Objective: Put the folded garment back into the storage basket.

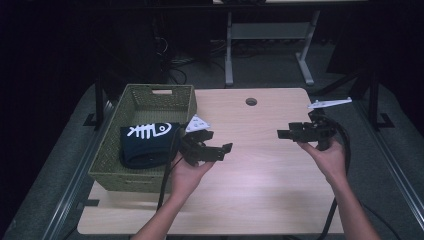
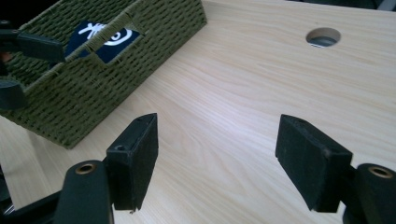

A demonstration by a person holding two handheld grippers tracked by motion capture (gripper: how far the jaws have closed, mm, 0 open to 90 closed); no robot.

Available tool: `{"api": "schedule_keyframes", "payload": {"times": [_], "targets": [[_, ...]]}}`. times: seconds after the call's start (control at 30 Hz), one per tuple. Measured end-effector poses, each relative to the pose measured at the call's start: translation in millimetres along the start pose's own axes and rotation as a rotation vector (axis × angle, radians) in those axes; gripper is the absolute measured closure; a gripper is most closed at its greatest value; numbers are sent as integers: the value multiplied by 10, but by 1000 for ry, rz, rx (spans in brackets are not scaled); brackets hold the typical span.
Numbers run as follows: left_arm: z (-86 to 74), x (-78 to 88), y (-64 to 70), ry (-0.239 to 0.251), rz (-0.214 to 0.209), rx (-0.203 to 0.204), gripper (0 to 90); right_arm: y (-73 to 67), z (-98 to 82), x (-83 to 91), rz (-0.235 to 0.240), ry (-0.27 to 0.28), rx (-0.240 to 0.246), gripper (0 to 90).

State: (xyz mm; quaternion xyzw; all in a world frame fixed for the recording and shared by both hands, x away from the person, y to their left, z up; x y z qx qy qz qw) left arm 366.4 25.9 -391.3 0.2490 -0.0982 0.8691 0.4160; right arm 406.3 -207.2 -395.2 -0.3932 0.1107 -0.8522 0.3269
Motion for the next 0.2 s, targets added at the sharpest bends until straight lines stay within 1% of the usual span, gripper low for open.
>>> {"api": "schedule_keyframes", "payload": {"times": [0.1, 0.2], "targets": [[-27, -62, 160, 9, -23, -5, 222, 81, -112, 74, -12, 10, -16, 294], [-126, -145, 332, 6, -48, -18, 222, 186, -294, 126, -36, 9, -17, 289]]}}
Point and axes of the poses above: each handheld gripper's, and its own axes: x roughly backward along the jaws, z roughly out of its top, y roughly to its right, the point moved 9 cm from there along -x, roughly forward along the jaws, and after that the axes turned 10 degrees about -x, right-handed, at the moved point
